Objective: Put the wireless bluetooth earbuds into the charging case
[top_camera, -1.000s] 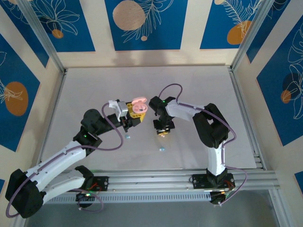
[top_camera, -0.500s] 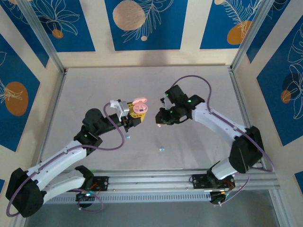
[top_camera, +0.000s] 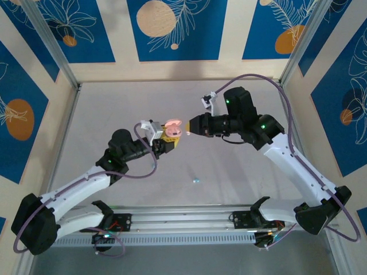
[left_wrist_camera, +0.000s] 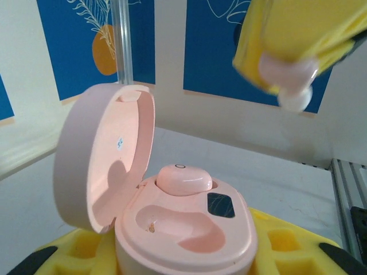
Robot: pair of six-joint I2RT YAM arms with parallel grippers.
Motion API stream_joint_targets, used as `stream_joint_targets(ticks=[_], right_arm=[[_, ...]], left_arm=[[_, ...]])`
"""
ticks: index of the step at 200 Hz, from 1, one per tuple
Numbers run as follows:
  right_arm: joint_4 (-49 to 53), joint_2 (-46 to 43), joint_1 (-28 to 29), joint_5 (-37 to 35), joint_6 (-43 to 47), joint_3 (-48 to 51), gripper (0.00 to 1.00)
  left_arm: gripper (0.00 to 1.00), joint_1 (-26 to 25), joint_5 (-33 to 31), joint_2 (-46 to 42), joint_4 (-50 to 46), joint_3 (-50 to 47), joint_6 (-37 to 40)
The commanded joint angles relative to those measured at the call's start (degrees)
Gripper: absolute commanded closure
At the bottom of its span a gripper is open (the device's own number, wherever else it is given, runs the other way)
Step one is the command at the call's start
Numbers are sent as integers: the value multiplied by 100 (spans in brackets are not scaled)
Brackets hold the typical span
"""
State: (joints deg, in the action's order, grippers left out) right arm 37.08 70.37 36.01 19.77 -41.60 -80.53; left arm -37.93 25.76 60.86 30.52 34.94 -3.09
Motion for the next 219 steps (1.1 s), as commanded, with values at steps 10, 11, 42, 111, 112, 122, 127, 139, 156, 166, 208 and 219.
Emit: stream_joint_targets(ticks=[10, 11, 42, 111, 112, 122, 127, 139, 156, 166, 208, 219], right_arm=[[-19, 290, 244, -85, -67, -301, 80], [-18, 296, 251, -91, -67, -308, 80], [-78, 514, 431, -276, -85, -434, 80], [-139, 751, 617, -538, -108, -533, 79], [-139, 750, 617, -541, -109, -534, 79], [-163, 764, 631, -559, -133, -530, 79], [-187, 768, 634, -569, -144, -528, 80], [-248, 797, 653, -547, -176, -526, 79], [-203, 839, 696, -623, -156, -569, 79], [-160, 858, 714, -664, -133, -600, 79], [-39, 891, 826, -1049, -20, -614, 79], [-3, 887, 861, -1159, 30, -619, 79]], left_arm=[[73, -126, 248, 105, 418, 128, -105], [73, -126, 251, 108, 419, 132, -109], [73, -153, 255, 167, 515, 125, -172], [73, -168, 274, 163, 575, 123, -209], [73, -169, 277, 163, 576, 130, -209], [73, -170, 287, 170, 575, 132, -205], [73, -166, 283, 172, 572, 138, -208], [73, -174, 297, 172, 563, 136, -209], [73, -179, 290, 149, 573, 139, -218], [73, -179, 279, 132, 591, 140, -242], [73, -179, 246, 93, 743, 134, -370], [73, -179, 239, 76, 769, 144, -393]])
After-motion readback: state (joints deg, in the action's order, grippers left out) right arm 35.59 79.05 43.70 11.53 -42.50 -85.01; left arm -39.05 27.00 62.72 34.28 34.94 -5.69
